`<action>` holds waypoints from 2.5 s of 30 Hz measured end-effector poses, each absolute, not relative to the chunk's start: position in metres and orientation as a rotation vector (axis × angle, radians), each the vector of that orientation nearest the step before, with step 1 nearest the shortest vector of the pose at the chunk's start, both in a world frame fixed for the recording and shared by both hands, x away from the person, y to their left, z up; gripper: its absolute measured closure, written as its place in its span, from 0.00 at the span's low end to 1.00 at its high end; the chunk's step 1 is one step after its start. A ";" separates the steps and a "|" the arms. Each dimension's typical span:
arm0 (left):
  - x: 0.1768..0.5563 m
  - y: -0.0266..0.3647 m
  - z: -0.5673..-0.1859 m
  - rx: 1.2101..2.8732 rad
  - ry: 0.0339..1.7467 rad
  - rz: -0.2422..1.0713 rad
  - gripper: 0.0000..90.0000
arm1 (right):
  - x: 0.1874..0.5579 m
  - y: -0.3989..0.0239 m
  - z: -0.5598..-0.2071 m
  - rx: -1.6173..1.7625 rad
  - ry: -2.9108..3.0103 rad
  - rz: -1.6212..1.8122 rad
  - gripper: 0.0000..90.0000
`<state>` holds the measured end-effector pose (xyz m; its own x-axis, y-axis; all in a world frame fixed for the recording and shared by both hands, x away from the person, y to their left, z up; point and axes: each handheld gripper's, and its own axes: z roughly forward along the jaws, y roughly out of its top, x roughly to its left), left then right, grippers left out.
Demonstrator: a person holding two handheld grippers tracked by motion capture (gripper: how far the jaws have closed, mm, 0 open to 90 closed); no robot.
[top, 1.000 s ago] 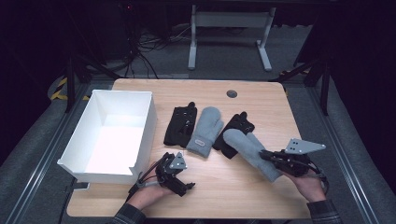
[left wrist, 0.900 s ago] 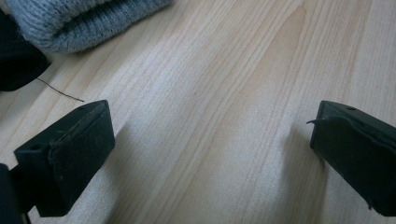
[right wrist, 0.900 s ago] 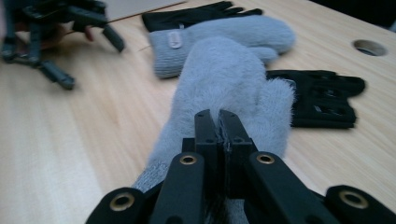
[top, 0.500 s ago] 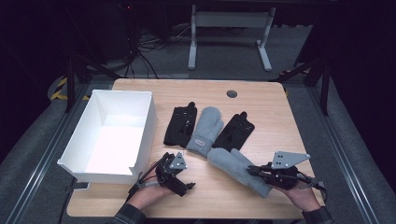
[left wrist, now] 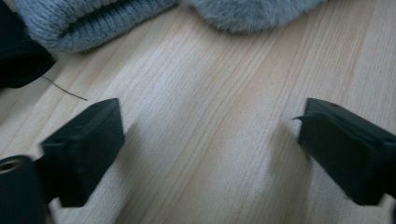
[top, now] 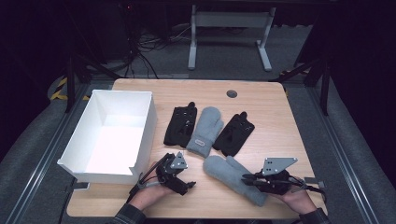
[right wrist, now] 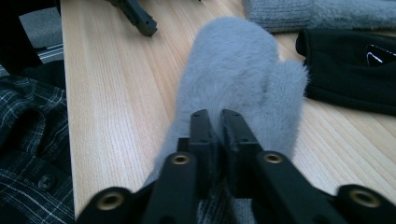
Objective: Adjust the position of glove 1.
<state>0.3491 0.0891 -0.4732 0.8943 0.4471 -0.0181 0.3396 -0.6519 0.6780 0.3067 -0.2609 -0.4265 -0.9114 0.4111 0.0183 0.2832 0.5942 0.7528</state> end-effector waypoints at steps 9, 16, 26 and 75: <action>0.347 0.076 -0.452 2.314 0.569 0.202 0.70 | 0.314 -0.287 -0.419 0.690 2.582 1.196 1.00; 0.353 0.059 -0.444 2.324 0.570 0.176 0.98 | 0.319 -0.305 -0.430 0.756 2.601 1.126 1.00; 0.364 0.039 -0.449 2.335 0.564 0.112 0.98 | 0.317 -0.297 -0.439 0.711 2.706 1.080 1.00; 0.384 -0.005 -0.433 2.314 0.471 -0.005 0.94 | 0.328 -0.224 -0.436 0.480 2.753 1.233 1.00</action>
<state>0.3840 -0.0050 -0.4328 0.9319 0.3329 -0.1439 0.3360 -0.6428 0.6884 0.3283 -0.2236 -0.4358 -0.9469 0.3181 0.0481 0.2476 0.6252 0.7401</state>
